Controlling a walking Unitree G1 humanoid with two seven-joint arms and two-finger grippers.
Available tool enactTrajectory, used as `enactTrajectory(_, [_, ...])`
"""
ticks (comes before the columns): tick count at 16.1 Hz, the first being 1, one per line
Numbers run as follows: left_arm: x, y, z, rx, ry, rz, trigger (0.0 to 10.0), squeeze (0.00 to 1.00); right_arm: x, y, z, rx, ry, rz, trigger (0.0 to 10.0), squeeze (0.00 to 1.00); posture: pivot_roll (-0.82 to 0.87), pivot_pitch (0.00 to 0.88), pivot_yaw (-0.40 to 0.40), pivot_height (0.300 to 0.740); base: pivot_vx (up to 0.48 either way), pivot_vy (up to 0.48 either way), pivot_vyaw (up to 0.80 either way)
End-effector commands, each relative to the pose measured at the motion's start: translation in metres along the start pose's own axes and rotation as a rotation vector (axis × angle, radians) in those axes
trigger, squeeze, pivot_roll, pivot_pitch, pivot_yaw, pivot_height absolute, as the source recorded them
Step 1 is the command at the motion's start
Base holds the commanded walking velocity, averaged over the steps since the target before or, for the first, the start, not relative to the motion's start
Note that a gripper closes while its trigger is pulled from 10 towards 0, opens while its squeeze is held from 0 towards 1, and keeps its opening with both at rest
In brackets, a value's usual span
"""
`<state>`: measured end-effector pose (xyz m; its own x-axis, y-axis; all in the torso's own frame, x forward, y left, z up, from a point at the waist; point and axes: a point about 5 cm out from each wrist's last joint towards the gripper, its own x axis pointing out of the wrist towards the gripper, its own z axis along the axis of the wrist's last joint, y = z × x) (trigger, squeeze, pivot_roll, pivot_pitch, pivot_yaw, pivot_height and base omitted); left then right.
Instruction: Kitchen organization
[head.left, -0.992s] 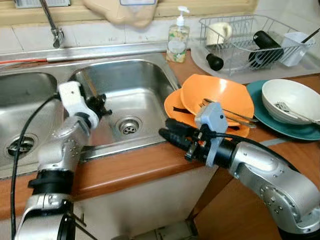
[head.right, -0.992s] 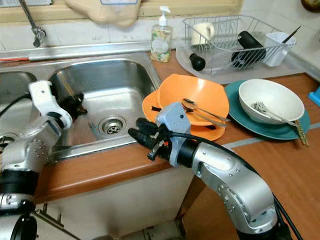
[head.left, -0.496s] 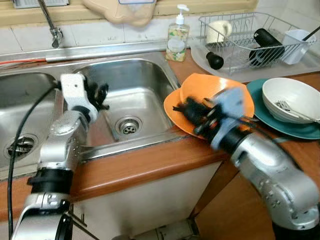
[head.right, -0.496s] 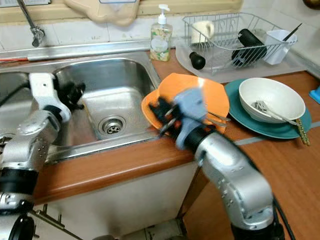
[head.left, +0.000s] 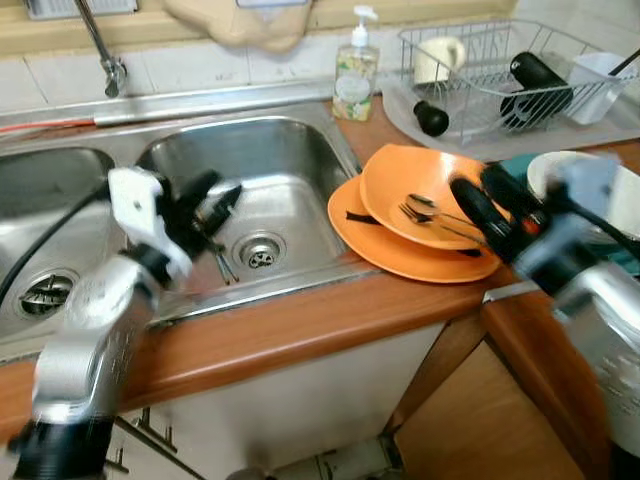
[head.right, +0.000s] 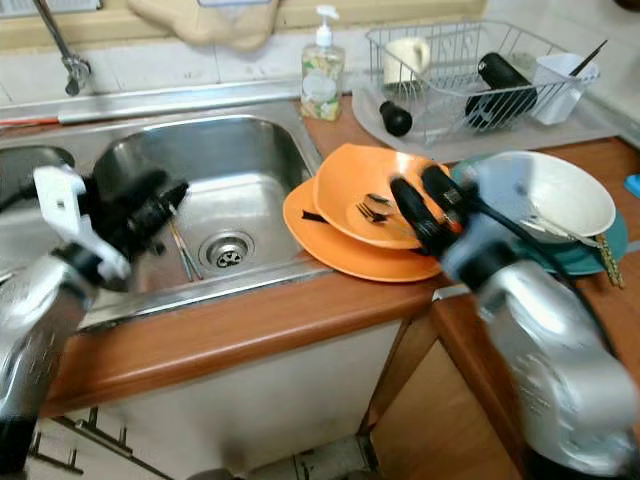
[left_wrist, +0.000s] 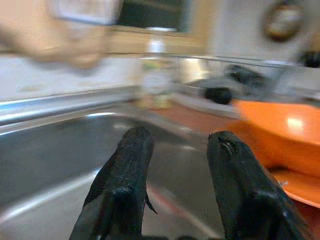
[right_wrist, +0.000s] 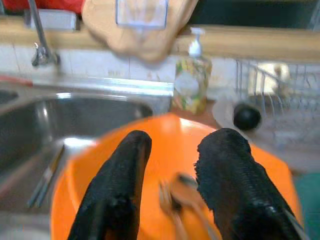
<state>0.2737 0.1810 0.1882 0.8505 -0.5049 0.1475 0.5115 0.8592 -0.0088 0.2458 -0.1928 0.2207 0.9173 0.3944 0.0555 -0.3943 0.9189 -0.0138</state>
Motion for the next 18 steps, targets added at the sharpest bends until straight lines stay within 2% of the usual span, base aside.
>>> enactTrajectory(1, [0.000, -0.009, 0.003, -0.011, 0.000, -0.058, 10.0, 0.00, -0.006, -0.003, 0.007, -0.011, -0.026, 0.021, 10.0, 1.00, -0.07, 0.000, 0.041, 0.740, 0.000, 0.000, 0.00])
enactTrajectory(4, [-0.007, -0.023, 0.006, -0.035, -0.010, -0.137, 10.0, 0.00, -0.019, -0.019, 0.001, 0.030, 0.029, -0.016, 10.0, 1.00, -0.06, 0.000, 0.030, 0.740, 0.000, 0.000, 0.00])
enactTrajectory(6, [-0.013, -0.039, 0.007, -0.046, -0.005, -0.227, 10.0, 0.00, -0.024, -0.032, -0.003, 0.069, 0.034, -0.052, 10.0, 1.00, -0.05, 0.000, 0.022, 0.740, 0.000, 0.000, 0.00])
enactTrajectory(7, [-0.016, -0.045, 0.005, -0.045, 0.014, -0.259, 10.0, 0.00, -0.024, -0.035, -0.006, 0.070, 0.054, -0.051, 10.0, 0.00, -0.05, 0.000, 0.019, 0.740, 0.000, 0.000, 0.00])
enactTrajectory(9, [-0.019, -0.050, 0.002, -0.042, 0.040, -0.292, 10.0, 0.00, -0.023, -0.034, -0.010, 0.064, 0.085, -0.038, 10.0, 0.00, -0.04, 0.000, 0.015, 0.740, 0.000, 0.000, 0.00])
enactTrajectory(10, [-0.021, -0.052, -0.001, -0.010, 0.070, -0.292, 10.0, 0.00, -0.025, -0.035, -0.015, 0.054, 0.114, -0.048, 10.0, 0.00, -0.04, 0.000, 0.011, 0.740, 0.000, 0.000, 0.00])
enactTrajectory(14, [-0.022, -0.064, -0.009, -0.008, 0.105, -0.339, 10.0, 0.00, -0.026, -0.034, -0.024, 0.074, 0.154, -0.046, 10.0, 0.00, -0.05, 0.000, 0.013, 0.740, 0.000, 0.000, 0.00])
enactTrajectory(18, [-0.021, -0.068, -0.010, -0.019, 0.097, -0.347, 10.0, 0.00, -0.027, -0.028, -0.028, 0.072, 0.168, -0.012, 10.0, 0.00, -0.06, 0.000, 0.020, 0.740, 0.000, 0.000, 0.00])
